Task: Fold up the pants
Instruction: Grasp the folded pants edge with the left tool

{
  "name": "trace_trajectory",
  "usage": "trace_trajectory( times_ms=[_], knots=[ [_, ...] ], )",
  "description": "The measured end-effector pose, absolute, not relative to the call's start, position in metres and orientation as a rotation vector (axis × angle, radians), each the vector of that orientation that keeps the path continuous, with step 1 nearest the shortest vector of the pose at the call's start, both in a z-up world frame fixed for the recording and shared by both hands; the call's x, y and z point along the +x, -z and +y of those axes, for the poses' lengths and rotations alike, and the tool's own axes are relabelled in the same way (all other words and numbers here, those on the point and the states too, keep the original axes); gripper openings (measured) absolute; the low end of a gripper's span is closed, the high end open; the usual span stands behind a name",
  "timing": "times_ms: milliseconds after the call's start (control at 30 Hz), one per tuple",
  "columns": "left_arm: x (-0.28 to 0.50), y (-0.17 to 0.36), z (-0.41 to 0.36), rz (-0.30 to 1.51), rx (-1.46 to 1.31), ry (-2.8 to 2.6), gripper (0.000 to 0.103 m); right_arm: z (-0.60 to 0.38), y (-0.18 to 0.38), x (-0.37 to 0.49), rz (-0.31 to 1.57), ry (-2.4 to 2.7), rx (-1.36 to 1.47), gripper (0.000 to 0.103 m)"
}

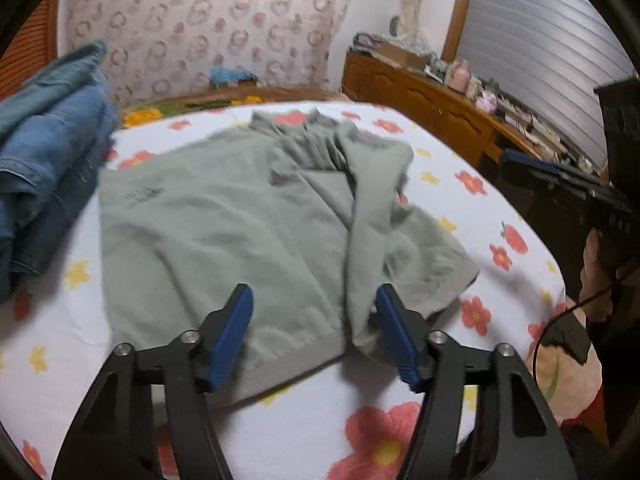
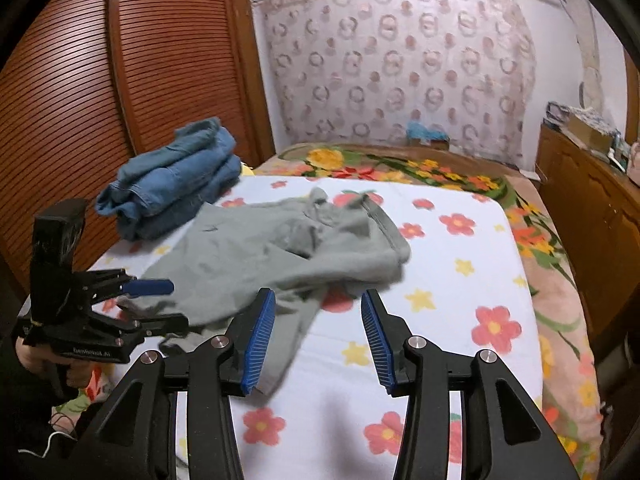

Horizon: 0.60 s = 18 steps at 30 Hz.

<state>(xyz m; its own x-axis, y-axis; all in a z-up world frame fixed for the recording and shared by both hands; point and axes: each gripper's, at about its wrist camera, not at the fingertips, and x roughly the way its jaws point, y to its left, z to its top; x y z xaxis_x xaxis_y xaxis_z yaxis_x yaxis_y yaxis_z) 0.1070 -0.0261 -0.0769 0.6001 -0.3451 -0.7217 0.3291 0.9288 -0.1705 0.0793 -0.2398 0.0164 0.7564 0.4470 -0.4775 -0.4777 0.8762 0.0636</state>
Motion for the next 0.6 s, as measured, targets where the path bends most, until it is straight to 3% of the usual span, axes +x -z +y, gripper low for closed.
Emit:
trace_trajectory(
  times_ms=[267, 433, 600],
  knots=[
    [0.1, 0.083, -0.043, 0.862, 0.006, 0.436, 0.044, -0.248, -0.015, 0.083, 0.519, -0.478, -0.053, 0.046],
    [0.1, 0.084, -0.049, 0.85, 0.035, 0.456, 0.015, -0.251, -0.011, 0.082, 0.521, -0.473, -0.054, 0.046],
    [0.096, 0.069, -0.049, 0.809, 0.038, 0.494, 0.005, -0.255, -0.004, 0.086, 0.537, -0.465, -0.051, 0.046]
  ],
)
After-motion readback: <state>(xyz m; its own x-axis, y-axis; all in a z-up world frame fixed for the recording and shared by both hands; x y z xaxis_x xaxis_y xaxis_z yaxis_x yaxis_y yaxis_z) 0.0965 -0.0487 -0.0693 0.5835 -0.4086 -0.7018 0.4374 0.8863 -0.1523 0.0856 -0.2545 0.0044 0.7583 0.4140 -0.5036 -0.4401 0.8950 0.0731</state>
